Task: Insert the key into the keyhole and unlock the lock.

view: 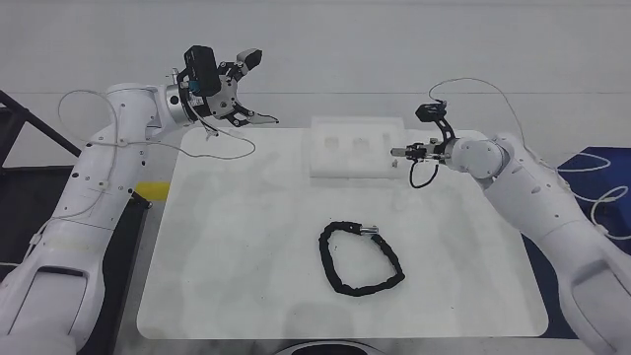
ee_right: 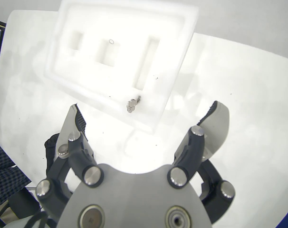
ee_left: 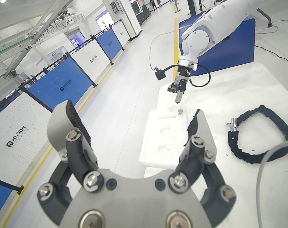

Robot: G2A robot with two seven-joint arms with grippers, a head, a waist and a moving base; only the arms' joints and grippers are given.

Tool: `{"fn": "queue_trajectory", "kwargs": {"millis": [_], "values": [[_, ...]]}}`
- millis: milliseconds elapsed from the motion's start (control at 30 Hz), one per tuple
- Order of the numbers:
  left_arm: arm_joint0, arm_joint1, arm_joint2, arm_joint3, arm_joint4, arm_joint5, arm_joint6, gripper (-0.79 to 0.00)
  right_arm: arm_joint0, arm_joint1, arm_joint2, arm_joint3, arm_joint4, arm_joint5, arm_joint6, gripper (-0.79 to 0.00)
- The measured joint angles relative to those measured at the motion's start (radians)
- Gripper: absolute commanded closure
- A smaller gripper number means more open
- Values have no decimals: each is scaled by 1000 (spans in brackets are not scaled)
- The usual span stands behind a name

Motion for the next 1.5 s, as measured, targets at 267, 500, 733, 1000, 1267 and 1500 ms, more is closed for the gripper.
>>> {"fn": "queue_trajectory", "kwargs": {"millis": [267,500,733,1000,1267,1500], "values": [[0,0,0,0,0,0,0,-785,24,-75,-25,106,58,-28,51,-785],[0,0,0,0,0,0,0,-785,24,-74,-24,106,58,-28,51,-785],[0,0,0,0,0,0,0,-785,24,-75,-24,106,58,-28,51,-785],[0,0,0,0,0,0,0,-785,19,-76,-25,59,5,-10,58,-785],[0,0,0,0,0,0,0,-785,49,-100,-25,46,-16,12,152,-785],[0,0,0,0,0,0,0,-785,64,-133,-22,97,6,26,187,-785]]}}
